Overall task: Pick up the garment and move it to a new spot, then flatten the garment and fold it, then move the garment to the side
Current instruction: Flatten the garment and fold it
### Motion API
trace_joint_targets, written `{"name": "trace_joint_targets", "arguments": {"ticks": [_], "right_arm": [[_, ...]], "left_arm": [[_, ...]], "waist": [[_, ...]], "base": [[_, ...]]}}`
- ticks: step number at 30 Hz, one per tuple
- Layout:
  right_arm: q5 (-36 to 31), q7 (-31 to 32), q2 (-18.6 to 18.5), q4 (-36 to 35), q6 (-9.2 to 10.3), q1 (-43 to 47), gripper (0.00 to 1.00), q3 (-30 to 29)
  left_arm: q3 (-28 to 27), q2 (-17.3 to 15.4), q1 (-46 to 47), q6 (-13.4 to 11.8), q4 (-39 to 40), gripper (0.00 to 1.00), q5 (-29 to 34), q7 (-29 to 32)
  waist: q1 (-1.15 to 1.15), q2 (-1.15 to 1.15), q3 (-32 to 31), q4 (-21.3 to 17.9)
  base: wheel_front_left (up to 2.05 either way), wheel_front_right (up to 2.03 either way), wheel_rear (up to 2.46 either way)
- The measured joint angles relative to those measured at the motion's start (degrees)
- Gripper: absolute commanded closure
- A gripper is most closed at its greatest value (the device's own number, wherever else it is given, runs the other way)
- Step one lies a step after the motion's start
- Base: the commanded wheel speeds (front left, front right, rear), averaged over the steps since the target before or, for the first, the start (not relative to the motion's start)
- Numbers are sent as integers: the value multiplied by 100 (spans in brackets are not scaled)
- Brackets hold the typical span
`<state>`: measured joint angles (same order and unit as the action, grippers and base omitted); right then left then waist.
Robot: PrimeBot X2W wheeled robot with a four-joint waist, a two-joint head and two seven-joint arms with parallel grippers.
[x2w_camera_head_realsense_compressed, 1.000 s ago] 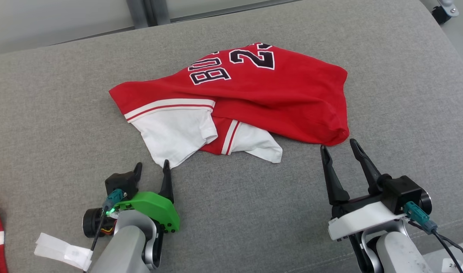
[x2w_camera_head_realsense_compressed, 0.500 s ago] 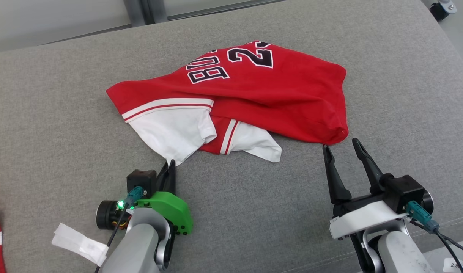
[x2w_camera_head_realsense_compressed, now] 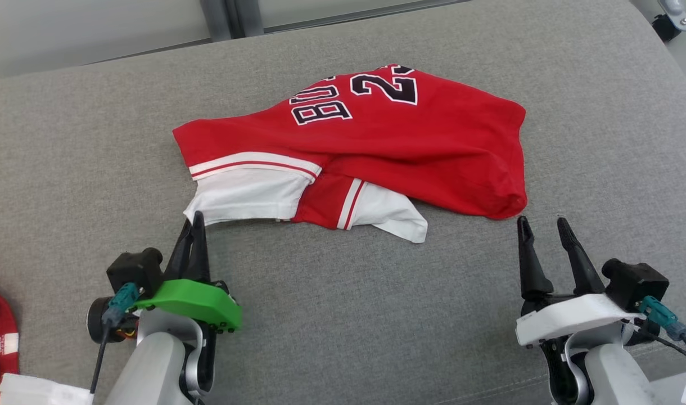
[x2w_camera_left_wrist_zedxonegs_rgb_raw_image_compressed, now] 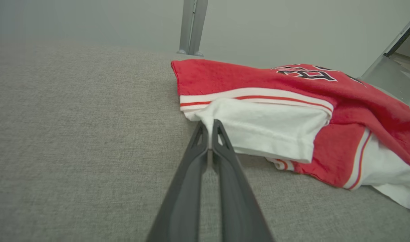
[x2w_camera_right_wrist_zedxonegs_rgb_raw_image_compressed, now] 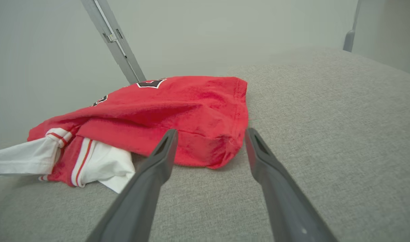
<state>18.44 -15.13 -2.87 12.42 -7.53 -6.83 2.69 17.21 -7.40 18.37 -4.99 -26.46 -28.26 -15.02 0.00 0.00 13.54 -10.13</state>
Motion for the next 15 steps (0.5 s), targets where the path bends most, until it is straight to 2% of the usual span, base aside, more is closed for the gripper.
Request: {"name": "trace_joint_targets", "arguments": {"ticks": [4,9,15], "right_arm": [[725,0,-20,587,0,-216,0,-7],[1923,0,-530,1190,0,-670,0,499],[3192,0,-965,1504,1,-1004,0,1110]], "left_arm": [[-82,-103,-152,-59,311,100,-5,0],[-108,-208,-167,-143,592,100,-18,93],[-102,-282,-172,-180,784,100,-15,182]], "waist": [[0,0,1,70],[0,0,87,110],[0,0,202,184]], "base": [[0,0,0],[0,0,0],[0,0,0]]}}
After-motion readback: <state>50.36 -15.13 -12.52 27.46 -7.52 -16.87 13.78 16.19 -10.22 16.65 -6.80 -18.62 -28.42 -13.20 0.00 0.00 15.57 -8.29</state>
